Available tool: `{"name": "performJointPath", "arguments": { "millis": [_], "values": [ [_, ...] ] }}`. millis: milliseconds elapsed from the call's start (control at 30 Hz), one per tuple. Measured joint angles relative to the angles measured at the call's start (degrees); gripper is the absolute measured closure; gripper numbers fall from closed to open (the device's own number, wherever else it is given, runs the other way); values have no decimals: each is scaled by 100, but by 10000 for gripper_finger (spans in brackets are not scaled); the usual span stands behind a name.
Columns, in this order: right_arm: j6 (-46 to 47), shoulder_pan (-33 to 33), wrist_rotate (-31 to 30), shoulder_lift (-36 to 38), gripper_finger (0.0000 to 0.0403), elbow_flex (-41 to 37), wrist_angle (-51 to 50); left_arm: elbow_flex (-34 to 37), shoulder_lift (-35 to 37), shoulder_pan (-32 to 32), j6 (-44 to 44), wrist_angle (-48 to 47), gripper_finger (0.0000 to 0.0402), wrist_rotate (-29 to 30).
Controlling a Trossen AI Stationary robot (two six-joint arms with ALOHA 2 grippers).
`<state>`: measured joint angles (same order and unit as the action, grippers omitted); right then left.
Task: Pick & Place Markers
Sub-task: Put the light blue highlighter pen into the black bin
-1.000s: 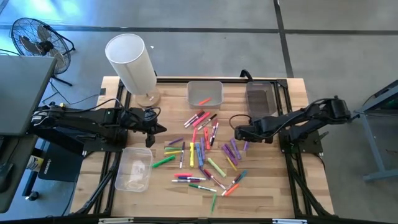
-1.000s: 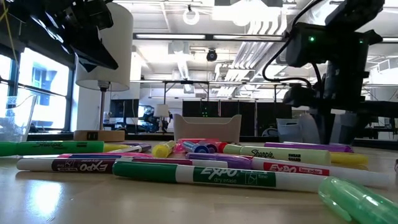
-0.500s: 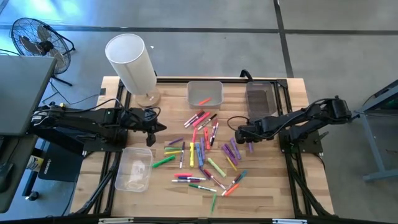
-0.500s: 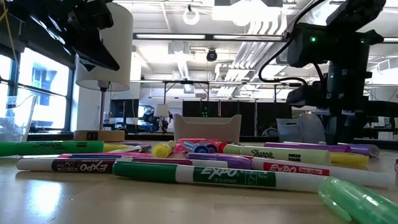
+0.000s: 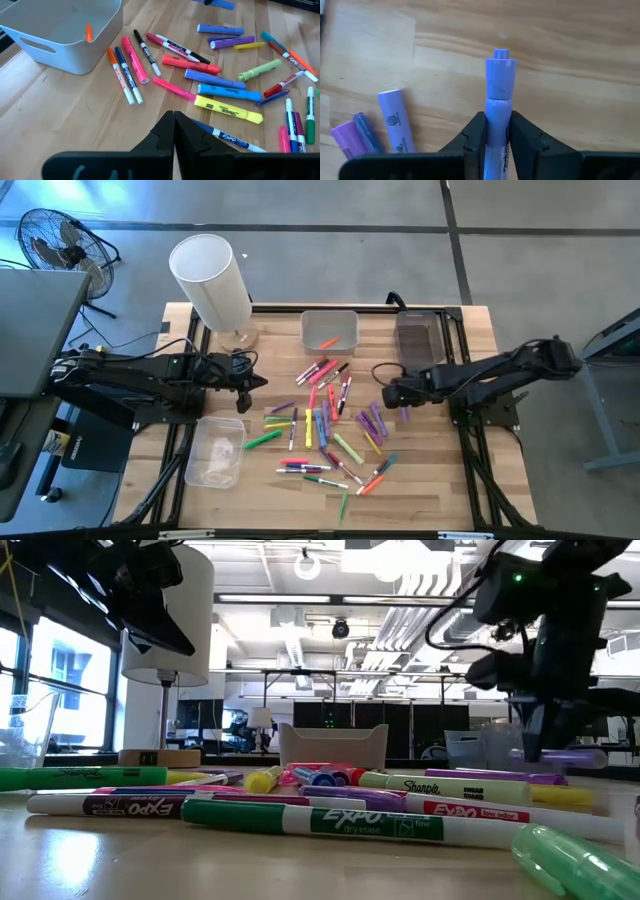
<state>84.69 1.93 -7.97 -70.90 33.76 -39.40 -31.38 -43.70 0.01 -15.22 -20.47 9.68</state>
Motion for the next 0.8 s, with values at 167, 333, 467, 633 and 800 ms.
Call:
{"name": "performJointPath", "arguments": {
  "millis": [167, 333, 467, 633, 800],
  "values": [
    [-117, 0, -274, 656, 348, 21, 12, 0, 0, 0, -2, 2, 401, 45],
    [-581, -18, -1037, 1325, 349, 536, -303, 0, -7, 0, -8, 12, 401, 361],
    [-1631, -321, -1694, 1553, 349, 1331, -740, 0, -7, 0, -112, 97, 401, 599],
    [-3162, -1294, -1974, 1298, 349, 2450, -1423, 0, -7, 0, -285, 122, 401, 748],
    [-4698, -2731, -1631, 684, 349, 3025, -1602, 0, -7, 0, -402, 118, 401, 749]
  ]
}}
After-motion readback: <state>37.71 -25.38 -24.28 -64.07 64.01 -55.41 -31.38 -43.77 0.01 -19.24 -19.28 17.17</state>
